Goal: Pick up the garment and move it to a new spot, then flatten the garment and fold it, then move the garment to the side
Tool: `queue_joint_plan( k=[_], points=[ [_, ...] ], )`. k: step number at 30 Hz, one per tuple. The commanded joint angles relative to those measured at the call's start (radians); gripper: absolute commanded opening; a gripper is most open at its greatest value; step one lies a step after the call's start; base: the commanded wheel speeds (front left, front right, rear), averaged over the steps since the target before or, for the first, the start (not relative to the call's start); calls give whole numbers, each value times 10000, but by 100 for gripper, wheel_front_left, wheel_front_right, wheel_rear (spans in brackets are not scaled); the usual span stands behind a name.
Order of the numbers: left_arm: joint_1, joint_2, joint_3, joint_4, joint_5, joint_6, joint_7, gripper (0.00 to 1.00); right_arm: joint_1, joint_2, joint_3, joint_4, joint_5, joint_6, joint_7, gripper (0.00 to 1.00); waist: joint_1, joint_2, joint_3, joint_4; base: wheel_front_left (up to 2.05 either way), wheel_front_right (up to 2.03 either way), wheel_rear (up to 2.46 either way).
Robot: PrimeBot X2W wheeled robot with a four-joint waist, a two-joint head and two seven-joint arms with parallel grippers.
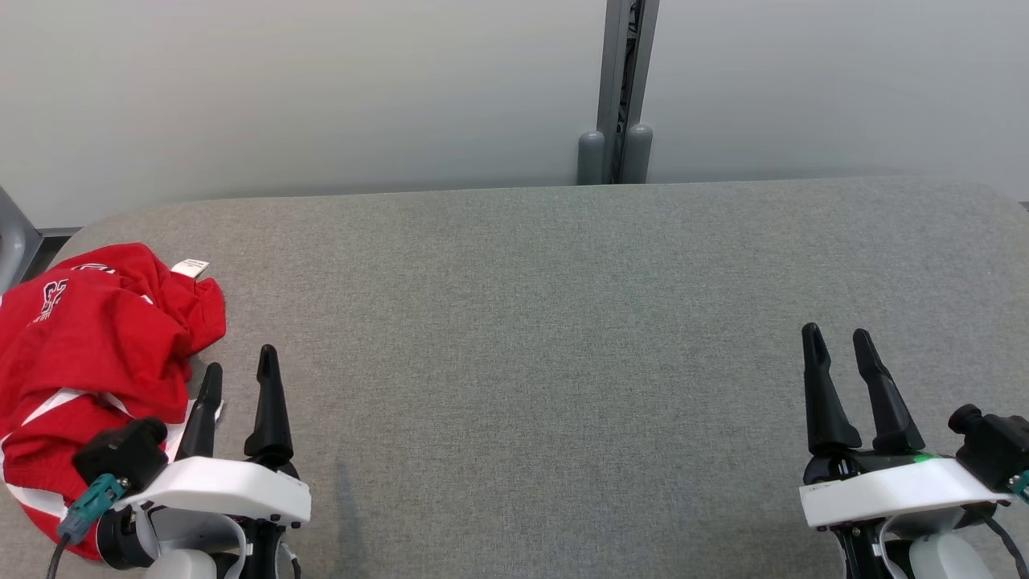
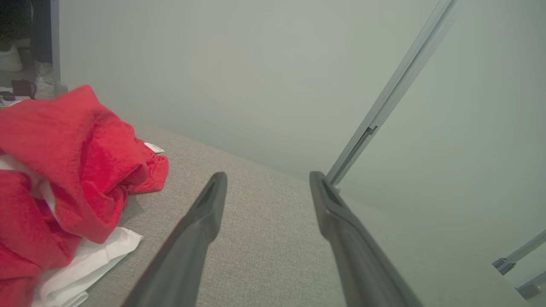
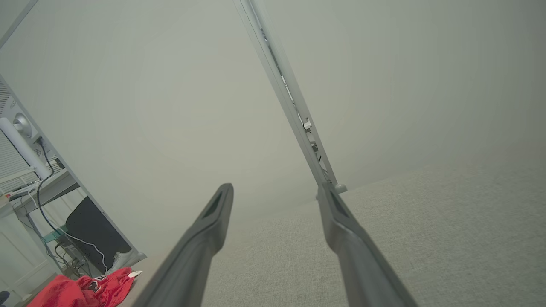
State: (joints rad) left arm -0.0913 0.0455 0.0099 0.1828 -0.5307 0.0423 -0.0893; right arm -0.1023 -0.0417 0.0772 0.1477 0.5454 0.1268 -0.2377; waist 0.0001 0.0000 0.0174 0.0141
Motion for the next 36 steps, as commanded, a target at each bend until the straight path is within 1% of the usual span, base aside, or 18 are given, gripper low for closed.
queue_joint_plan(
  k=[1, 6, 18, 30, 36],
  points=[
    [-99, 73, -75, -60, 292, 48, -105, 100, -149, -87, -59, -19, -296, 52, -73, 100, -1, 0, 0, 1, 0, 0, 0],
    [-118, 73, -224, 63, 930, 6, -309, 100, -204, -93, -198, 6, -988, 49, -107, 100, -1, 0, -27, -2, 0, 0, 0],
    [-26, 72, -704, -46, 2086, 189, -787, 100, -201, -103, -495, -8, -2166, 53, -151, 100, -1, 0, -16, 17, 0, 0, 0],
    [109, 70, -1063, -81, 3026, 282, -1205, 100, -212, -114, -570, 569, -3189, 54, -208, 100, -1, 0, -69, 45, 0, 0, 0],
    [156, 69, -1248, 115, 3334, 231, -1415, 100, -303, -119, -541, 804, -3618, 56, -219, 100, -1, 0, -94, 26, 0, 0, 0]
  ],
)
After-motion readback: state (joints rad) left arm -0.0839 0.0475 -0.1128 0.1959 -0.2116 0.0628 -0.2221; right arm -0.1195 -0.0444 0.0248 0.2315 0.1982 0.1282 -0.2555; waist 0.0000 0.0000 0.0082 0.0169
